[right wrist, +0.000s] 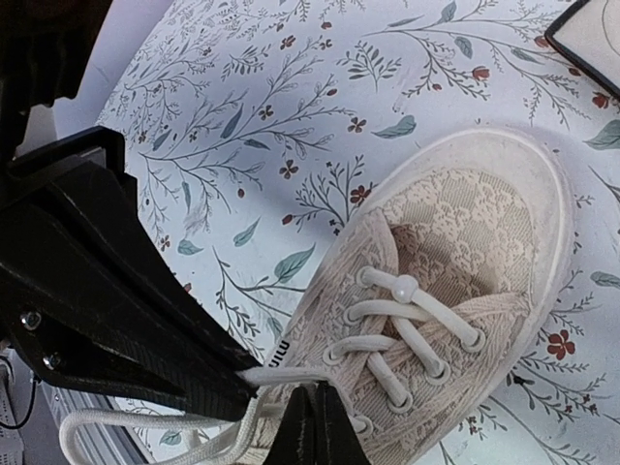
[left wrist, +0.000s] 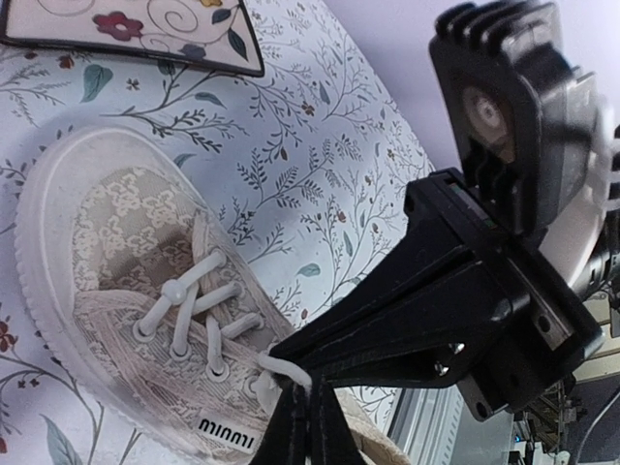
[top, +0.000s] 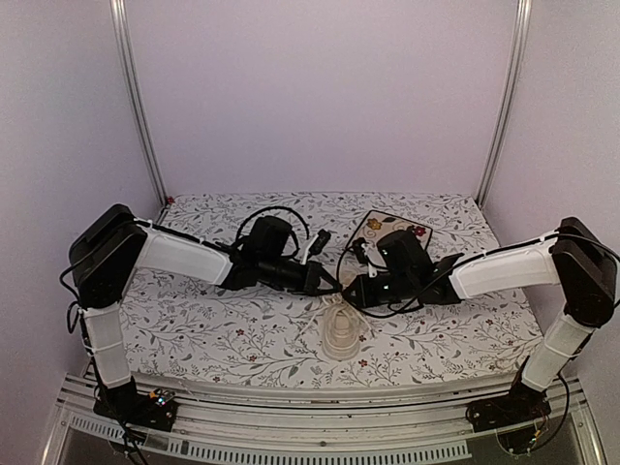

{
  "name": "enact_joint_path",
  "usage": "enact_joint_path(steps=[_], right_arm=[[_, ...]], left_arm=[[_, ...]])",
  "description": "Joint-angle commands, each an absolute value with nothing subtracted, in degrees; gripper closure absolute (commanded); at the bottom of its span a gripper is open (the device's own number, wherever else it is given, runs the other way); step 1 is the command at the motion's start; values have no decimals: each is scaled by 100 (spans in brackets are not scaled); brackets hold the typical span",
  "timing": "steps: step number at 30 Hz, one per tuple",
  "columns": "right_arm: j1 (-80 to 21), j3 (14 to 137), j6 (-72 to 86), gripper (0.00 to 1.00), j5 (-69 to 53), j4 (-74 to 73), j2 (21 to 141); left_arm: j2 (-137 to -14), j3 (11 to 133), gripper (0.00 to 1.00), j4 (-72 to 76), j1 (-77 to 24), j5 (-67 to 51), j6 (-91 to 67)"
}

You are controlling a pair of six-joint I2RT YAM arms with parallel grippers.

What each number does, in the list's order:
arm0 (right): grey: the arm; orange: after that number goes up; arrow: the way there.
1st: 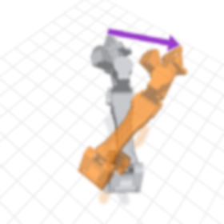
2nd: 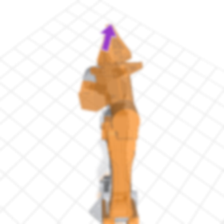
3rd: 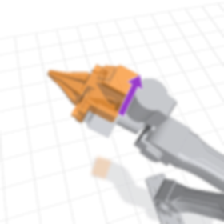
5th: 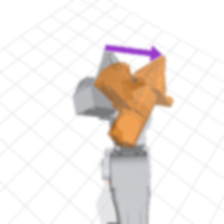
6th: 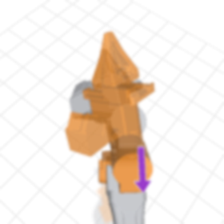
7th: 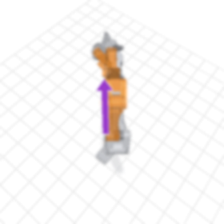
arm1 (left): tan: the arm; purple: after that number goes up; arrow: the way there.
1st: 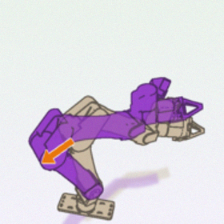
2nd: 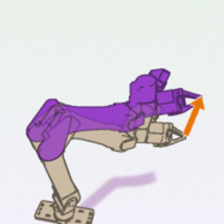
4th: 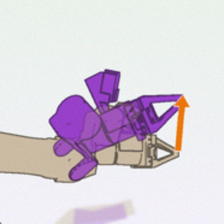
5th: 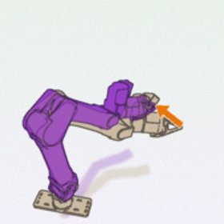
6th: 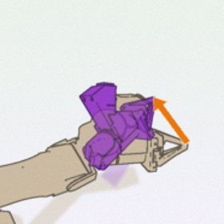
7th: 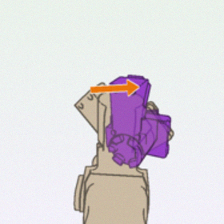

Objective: Tie the shoes

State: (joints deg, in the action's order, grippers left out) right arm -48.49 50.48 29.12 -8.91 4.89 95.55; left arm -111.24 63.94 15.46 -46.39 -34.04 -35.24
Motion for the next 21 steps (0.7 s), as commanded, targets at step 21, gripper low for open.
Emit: enact_joint_path(steps=[21], right_arm=[[-5004, 5352, 3071, 98, -1011, 1134, 10030]], left_arm=[[-10594, 5962, 81, 1740, -4596, -2917, -3666]])
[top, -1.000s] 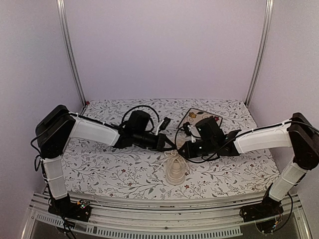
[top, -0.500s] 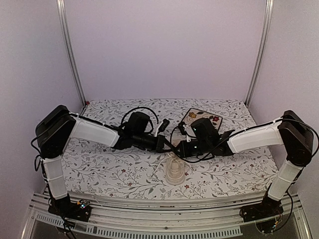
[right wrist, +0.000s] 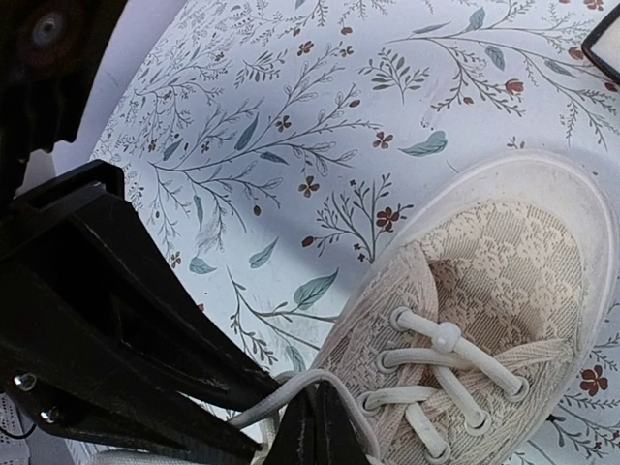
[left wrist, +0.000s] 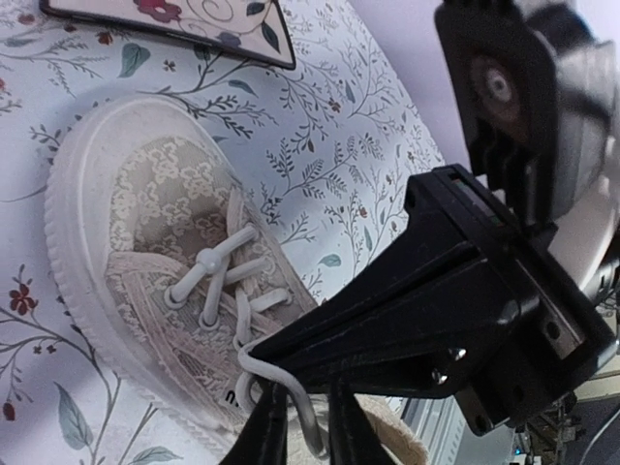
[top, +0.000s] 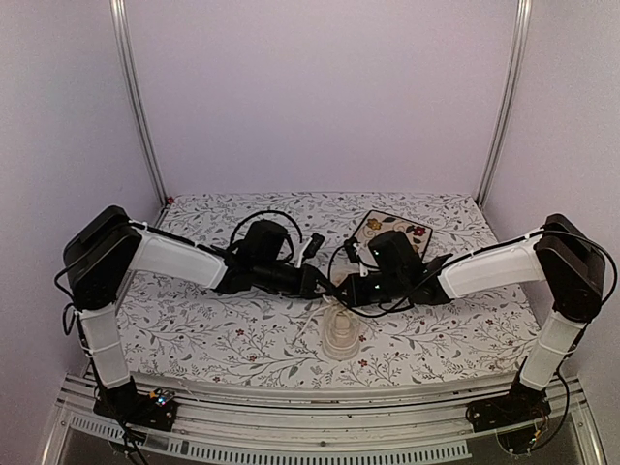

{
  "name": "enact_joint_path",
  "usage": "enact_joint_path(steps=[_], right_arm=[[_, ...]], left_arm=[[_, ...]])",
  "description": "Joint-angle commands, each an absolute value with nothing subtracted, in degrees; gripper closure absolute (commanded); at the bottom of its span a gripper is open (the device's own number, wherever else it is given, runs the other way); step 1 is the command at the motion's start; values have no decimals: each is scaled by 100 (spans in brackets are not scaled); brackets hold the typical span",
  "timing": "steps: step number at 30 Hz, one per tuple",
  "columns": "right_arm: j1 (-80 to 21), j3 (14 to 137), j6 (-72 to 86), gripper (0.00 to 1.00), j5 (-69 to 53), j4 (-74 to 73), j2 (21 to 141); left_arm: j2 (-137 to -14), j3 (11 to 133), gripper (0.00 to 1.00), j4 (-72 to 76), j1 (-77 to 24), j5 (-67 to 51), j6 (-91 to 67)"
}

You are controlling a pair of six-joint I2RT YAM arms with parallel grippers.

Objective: Tie the shoes

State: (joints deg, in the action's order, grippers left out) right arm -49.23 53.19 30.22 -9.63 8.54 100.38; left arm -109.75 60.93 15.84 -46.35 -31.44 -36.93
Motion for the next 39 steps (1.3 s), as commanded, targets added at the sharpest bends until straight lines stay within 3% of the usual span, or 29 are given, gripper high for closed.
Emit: enact_joint_path(steps=[1, 4, 8, 39], right_arm=[[-5006, 5338, 3073, 98, -1006, 1134, 10016], [-5003, 5313, 3081, 98, -995, 1134, 10000], [-5001, 5274, 3085, 98, -974, 1134, 9971], [-5004, 5216, 3093, 98, -899, 1110, 9884]], left_arm=[[-10540, 5933, 78, 1727, -4582, -2873, -3660], [-10455, 5881, 68, 1643, -4527, -2727, -3647], [-10509, 5863, 65, 1552, -4460, -2619, -3775], [-10814, 5854, 66, 1192, -4313, -2150, -4405]])
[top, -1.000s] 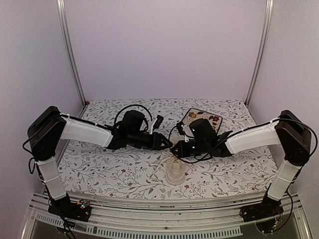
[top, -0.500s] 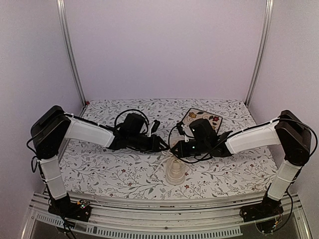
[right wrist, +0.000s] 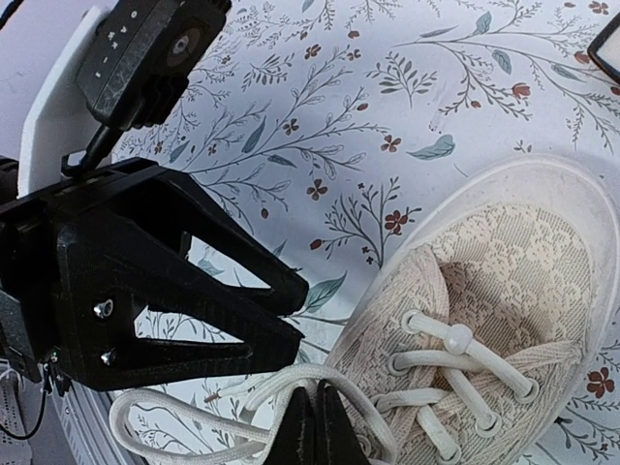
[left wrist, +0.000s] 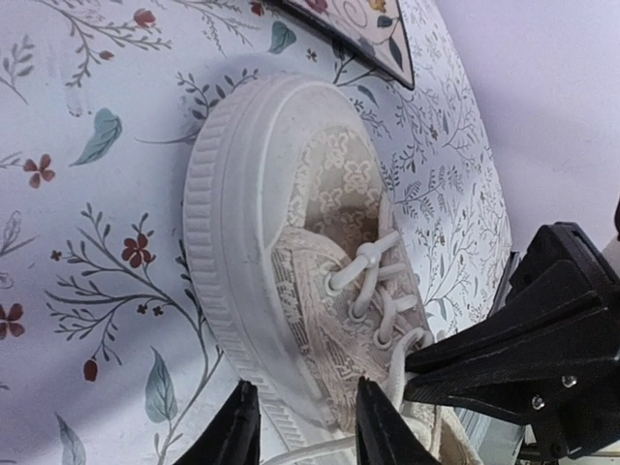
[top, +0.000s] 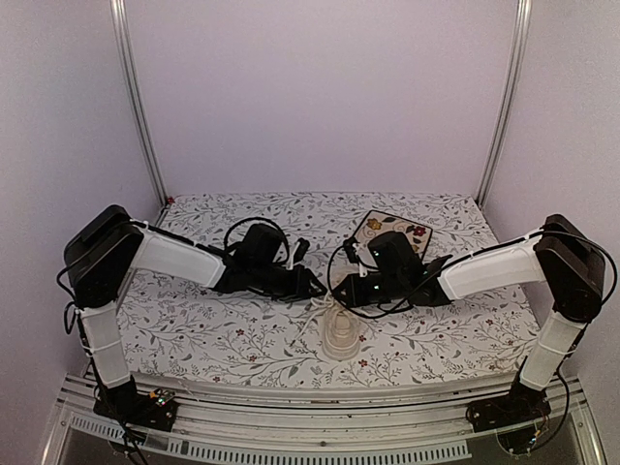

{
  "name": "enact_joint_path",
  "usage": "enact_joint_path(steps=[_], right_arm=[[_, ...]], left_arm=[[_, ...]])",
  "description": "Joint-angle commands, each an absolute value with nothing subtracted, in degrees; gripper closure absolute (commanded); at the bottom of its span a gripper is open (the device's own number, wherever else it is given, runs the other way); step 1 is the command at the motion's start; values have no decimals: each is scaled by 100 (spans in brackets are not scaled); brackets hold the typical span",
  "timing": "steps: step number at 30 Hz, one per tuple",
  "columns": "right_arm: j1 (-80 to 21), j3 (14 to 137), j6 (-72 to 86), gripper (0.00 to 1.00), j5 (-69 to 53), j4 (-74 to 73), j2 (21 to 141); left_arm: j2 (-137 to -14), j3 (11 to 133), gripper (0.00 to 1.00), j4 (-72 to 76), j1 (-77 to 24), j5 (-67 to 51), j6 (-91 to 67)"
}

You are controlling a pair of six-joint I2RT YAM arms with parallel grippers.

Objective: Tie the shoes

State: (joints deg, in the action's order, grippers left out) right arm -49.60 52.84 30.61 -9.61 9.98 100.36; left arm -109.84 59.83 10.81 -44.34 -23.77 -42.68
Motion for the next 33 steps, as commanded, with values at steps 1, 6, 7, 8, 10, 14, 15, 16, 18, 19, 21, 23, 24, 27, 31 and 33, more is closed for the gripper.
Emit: enact_joint_path(steps=[1, 6, 7, 8, 10, 14, 15, 16, 18, 19, 21, 23, 24, 27, 31, 33], right_arm=[[-5006, 5212, 3087, 98, -892, 1097, 9879], [-5008, 5173, 3077, 98, -809, 1051, 9788], [-5006, 5176, 3083, 98, -804, 1040, 9783], [-5002, 5170, 3077, 98, -797, 1033, 9772], [-5002, 5156, 3083, 98, -800, 1028, 9773], [-5005, 5142, 3087, 98, -776, 1028, 9774], [-5001, 5144, 3085, 98, -781, 1028, 9773], [-5001, 5145, 3094, 98, -782, 1028, 9779], [-5005, 5158, 3087, 98, -782, 1028, 9789], [-5001, 5161, 3089, 98, -782, 1028, 9791], [-5008, 5160, 3093, 98, -782, 1029, 9784], [-5001, 5163, 3086, 98, -782, 1021, 9780], [-5002, 5160, 3085, 98, -780, 1020, 9773], [-5002, 5158, 3085, 98, -782, 1020, 9771], [-5004, 5154, 3085, 98, -791, 1019, 9772], [-5008, 5155, 3085, 98, -789, 1020, 9769]], left_arm=[[-10815, 5832, 66, 1203, -4299, -2128, -4420], [-10980, 5904, 66, 1182, -4268, -2268, -4410], [-11020, 5935, 66, 1209, -4271, -2342, -4387], [-11055, 5950, 66, 1281, -4270, -2452, -4366], [-11067, 5909, 66, 1543, -4286, -2691, -4358], [-11063, 5810, 66, 2041, -4284, -3085, -4377], [-11079, 5816, 66, 2081, -4283, -3165, -4370], [-11096, 5826, 66, 2112, -4286, -3242, -4361], [-11130, 5819, 67, 2179, -4296, -3326, -4368], [-11144, 5818, 68, 2187, -4292, -3343, -4379], [-11155, 5799, 68, 2160, -4293, -3270, -4400], [-11139, 5775, 68, 2095, -4298, -3147, -4421], [-11132, 5767, 68, 2040, -4297, -3069, -4421], [-11057, 5742, 68, 1881, -4294, -2779, -4462], [-11004, 5739, 68, 1669, -4284, -2489, -4462], [-11055, 5796, 68, 1580, -4287, -2492, -4434]])
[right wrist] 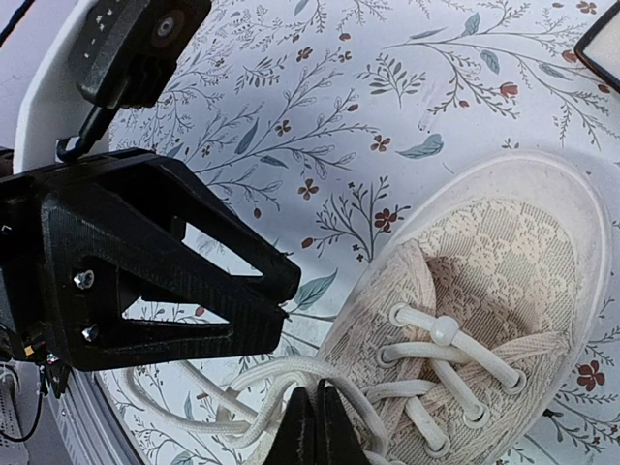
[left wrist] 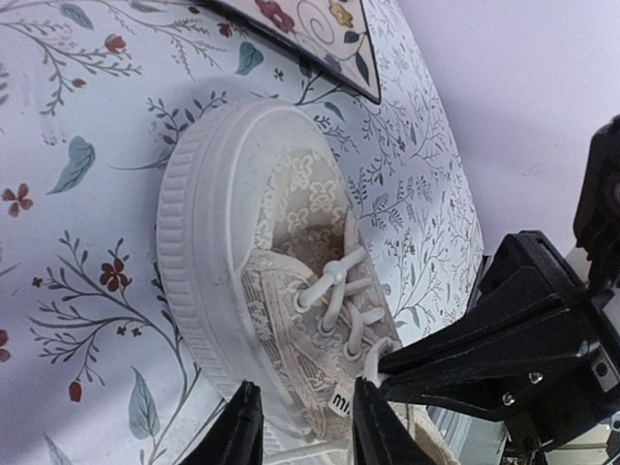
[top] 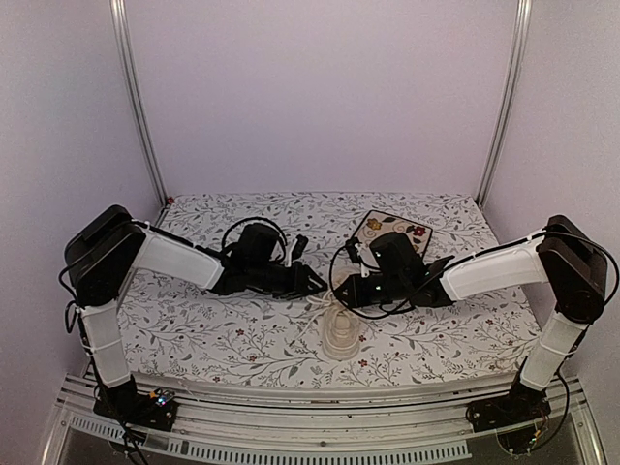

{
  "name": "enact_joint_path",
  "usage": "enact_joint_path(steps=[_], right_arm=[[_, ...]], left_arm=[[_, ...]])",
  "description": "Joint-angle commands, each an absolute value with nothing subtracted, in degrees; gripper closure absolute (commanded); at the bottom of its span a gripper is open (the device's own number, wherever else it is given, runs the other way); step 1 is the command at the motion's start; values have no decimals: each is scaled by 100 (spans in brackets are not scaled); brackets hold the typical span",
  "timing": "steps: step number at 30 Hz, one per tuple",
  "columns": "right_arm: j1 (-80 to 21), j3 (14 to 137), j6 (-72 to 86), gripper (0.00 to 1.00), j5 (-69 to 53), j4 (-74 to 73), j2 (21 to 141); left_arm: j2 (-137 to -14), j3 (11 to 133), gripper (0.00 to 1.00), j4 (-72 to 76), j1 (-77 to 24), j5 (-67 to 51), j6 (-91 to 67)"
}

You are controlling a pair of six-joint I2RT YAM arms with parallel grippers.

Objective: Tie the shoes

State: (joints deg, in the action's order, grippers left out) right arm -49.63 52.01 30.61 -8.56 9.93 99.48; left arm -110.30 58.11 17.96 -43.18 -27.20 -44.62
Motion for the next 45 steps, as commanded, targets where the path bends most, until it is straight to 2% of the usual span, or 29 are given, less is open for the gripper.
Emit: enact_joint_path(steps=[1, 8, 26, 38, 45], right_arm=[[-5003, 5165, 3078, 98, -791, 1020, 9773], [-5007, 5176, 3085, 98, -802, 1020, 9812], [-5008, 5251, 3076, 98, -834, 1011, 9894], [-5002, 5255, 3075, 98, -833, 1002, 9888], [-5001, 5234, 3076, 98, -808, 1001, 9859]], left_arm=[[-11099, 5844, 68, 1498, -4282, -2502, -4414], [-11215, 5978, 67, 1365, -4297, -2826, -4269], [-11434, 5869, 67, 2191, -4317, -3492, -4413], [-11539, 5792, 70, 2744, -4341, -3799, -4625], [-11599, 5810, 76, 2967, -4352, -3974, -4703]])
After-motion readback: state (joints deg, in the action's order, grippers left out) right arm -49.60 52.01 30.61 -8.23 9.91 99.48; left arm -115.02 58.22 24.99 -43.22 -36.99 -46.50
